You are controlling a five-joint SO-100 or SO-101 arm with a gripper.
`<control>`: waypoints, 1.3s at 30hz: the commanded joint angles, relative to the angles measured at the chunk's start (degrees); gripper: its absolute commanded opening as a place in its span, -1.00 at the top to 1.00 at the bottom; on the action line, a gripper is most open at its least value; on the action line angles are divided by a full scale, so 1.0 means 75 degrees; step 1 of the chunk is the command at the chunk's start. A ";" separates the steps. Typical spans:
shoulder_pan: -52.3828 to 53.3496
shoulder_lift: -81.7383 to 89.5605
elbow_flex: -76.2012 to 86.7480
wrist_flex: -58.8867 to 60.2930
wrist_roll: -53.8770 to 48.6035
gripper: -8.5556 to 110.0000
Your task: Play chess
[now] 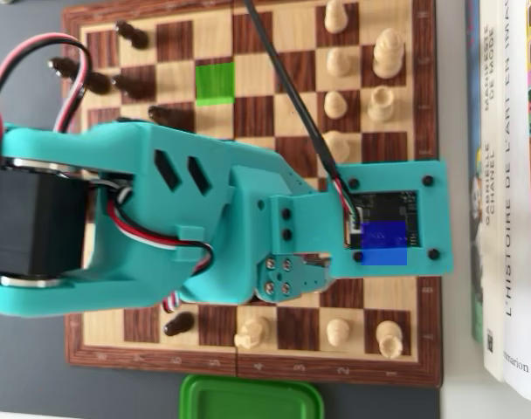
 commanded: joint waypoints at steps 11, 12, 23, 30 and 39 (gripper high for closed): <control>0.0234 -0.1406 -0.2215 0.0832 -0.0035 0.63; 0.0234 -0.1441 -0.2285 0.0832 -0.0035 0.63; 0.0094 -0.2121 -0.2848 0.0832 -0.0035 0.63; -0.0059 -0.2215 -0.2895 0.0844 -0.0035 0.63; -0.0211 -0.2238 -0.2895 0.0832 -0.0012 0.63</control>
